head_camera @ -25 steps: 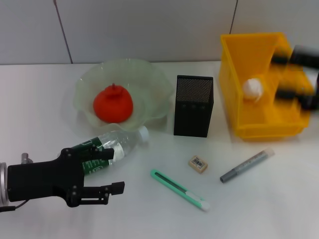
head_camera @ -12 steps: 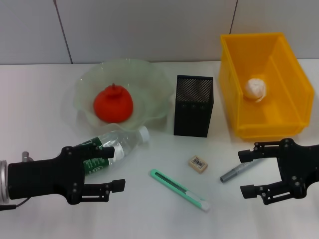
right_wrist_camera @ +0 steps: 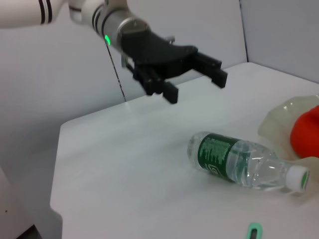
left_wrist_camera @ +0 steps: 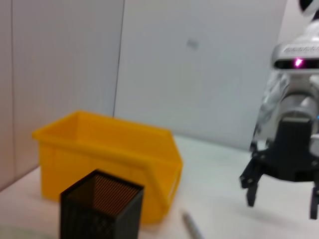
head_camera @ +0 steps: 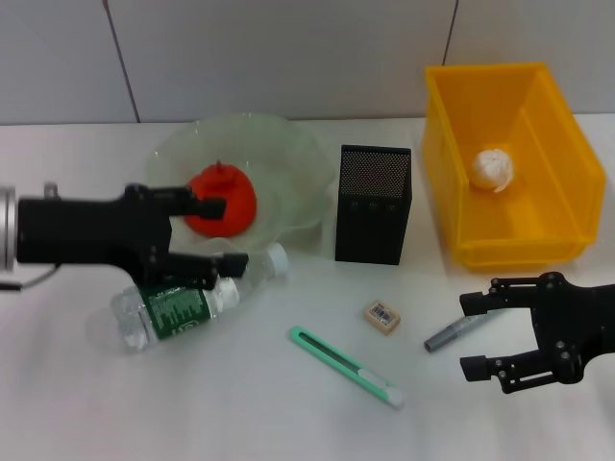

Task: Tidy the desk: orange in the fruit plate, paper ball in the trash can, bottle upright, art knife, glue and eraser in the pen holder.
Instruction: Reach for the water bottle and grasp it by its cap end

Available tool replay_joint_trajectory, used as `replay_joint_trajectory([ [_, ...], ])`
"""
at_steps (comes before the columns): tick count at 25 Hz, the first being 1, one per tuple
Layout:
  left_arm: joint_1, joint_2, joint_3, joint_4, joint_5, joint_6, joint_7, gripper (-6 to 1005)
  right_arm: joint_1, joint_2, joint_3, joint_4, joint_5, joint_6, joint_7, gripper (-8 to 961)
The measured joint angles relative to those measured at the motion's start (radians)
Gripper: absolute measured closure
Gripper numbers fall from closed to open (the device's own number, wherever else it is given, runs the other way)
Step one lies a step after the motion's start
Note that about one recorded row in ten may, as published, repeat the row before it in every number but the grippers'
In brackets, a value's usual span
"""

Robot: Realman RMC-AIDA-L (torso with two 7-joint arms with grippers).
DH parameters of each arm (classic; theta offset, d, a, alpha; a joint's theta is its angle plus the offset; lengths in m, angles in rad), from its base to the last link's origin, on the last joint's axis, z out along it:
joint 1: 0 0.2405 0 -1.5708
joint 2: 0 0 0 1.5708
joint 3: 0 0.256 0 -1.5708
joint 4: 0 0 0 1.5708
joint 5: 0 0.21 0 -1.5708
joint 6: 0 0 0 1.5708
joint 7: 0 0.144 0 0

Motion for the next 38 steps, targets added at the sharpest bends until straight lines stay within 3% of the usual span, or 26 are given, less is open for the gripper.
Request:
replay_joint_trajectory([
  [4, -0.047, 0.007, -0.001, 0.142, 0.142, 0.000, -0.150, 178, -0.002, 0.000, 0.003, 0.002, -0.001, 0.001, 0.000, 118],
  [9, -0.113, -0.003, 0.003, 0.246, 0.327, 0.004, -0.283, 180, -0.003, -0.002, 0.009, 0.002, -0.002, 0.002, 0.002, 118],
  [13, -0.172, -0.022, 0.010, 0.266, 0.487, 0.022, -0.350, 180, -0.003, -0.003, 0.009, 0.001, -0.003, 0.010, 0.005, 118],
  [18, -0.237, -0.062, 0.014, 0.259, 0.667, 0.033, -0.398, 181, 0.002, -0.004, 0.009, 0.002, -0.003, 0.013, 0.006, 118],
  [26, -0.250, -0.069, 0.134, 0.216, 0.717, -0.028, -0.476, 183, 0.005, 0.000, 0.005, 0.002, -0.004, 0.027, 0.003, 118],
  [38, -0.254, -0.072, 0.198, 0.170, 0.763, -0.126, -0.502, 186, 0.007, 0.001, 0.000, 0.003, -0.003, 0.037, -0.001, 118],
])
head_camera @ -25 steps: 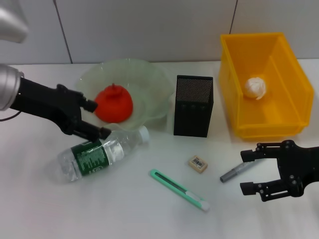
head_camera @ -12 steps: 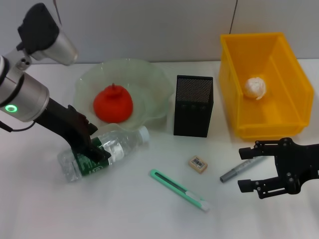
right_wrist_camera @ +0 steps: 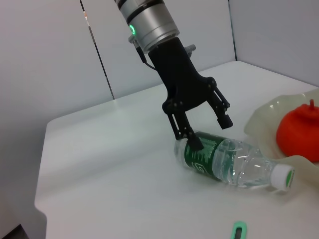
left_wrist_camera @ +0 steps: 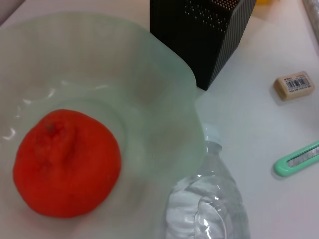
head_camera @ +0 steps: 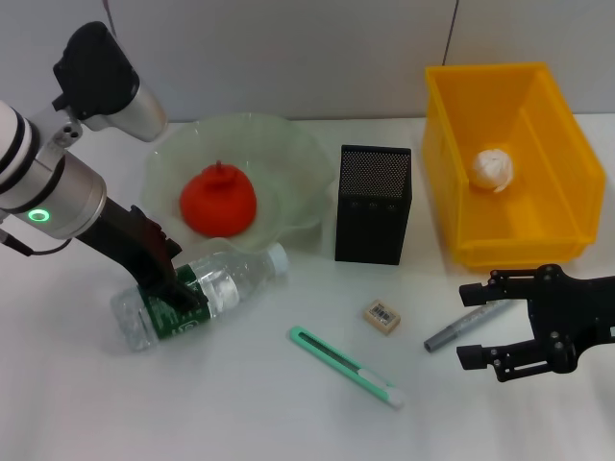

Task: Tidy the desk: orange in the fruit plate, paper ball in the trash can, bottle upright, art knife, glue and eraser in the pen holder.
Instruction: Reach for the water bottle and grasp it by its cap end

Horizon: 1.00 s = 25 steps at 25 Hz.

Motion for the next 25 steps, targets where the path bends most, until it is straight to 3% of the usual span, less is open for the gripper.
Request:
replay_joint_trajectory([
  [25, -0.027, 0.000, 0.029, -0.069, 0.030, -0.042, 0.000, 191, 0.001, 0.000, 0.000, 0.000, 0.005, 0.000, -0.001, 119],
])
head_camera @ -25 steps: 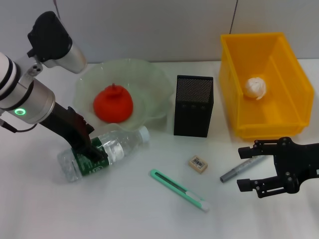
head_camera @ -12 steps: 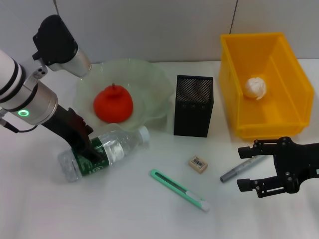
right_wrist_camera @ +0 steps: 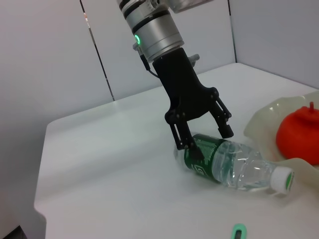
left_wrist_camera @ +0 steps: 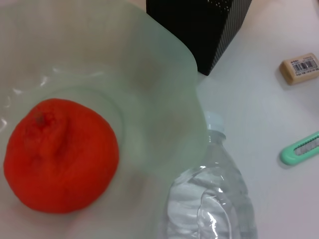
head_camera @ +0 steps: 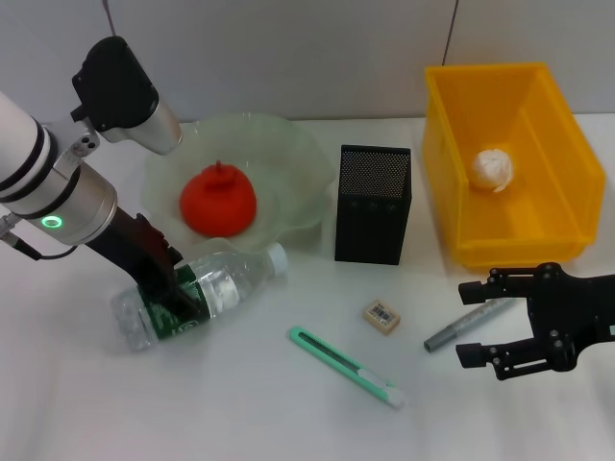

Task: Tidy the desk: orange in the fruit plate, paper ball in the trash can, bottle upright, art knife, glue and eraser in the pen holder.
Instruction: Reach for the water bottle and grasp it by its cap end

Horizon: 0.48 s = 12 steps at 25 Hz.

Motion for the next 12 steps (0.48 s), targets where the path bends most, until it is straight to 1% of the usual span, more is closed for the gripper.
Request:
replay_joint_trajectory([
  [12, 0.000, 0.000, 0.001, 0.002, -0.012, 0.036, 0.015, 194, 0.002, 0.000, 0.000, 0.000, 0.001, 0.009, 0.000, 119],
])
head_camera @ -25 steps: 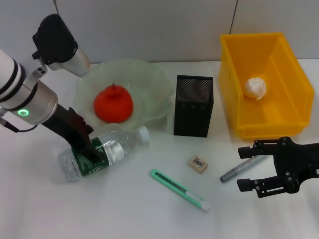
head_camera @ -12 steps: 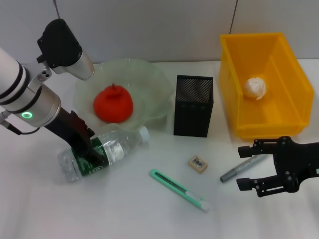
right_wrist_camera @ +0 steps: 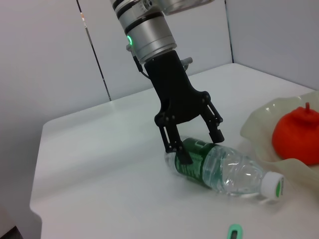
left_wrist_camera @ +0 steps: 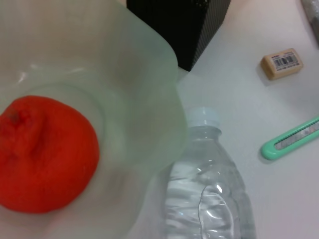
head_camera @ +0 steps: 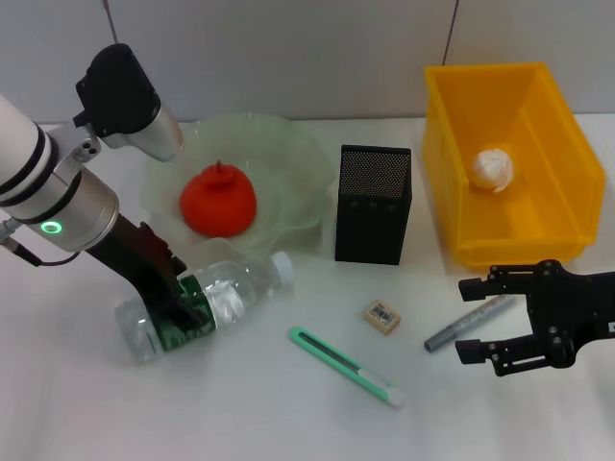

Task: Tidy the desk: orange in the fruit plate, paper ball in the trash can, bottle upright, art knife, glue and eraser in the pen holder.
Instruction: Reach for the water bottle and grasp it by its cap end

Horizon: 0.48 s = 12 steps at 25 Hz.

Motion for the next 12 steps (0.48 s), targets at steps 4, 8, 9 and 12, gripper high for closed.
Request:
replay_joint_trajectory([
  [4, -0.002, -0.002, 0.000, 0.000, -0.027, -0.014, 0.017, 194, 0.003, 0.000, 0.000, 0.000, 0.001, 0.001, 0.000, 119],
  [8, -0.009, -0.005, 0.018, -0.011, -0.048, -0.027, 0.022, 195, 0.008, 0.000, 0.000, 0.010, 0.000, 0.002, 0.000, 119],
  [9, -0.009, -0.005, 0.018, -0.011, -0.048, -0.027, 0.022, 195, 0.009, 0.000, 0.000, 0.012, 0.000, 0.002, 0.000, 119],
  [12, -0.021, -0.005, 0.029, -0.037, -0.061, -0.036, 0.021, 196, 0.009, 0.000, 0.000, 0.014, -0.001, 0.002, 0.000, 119],
])
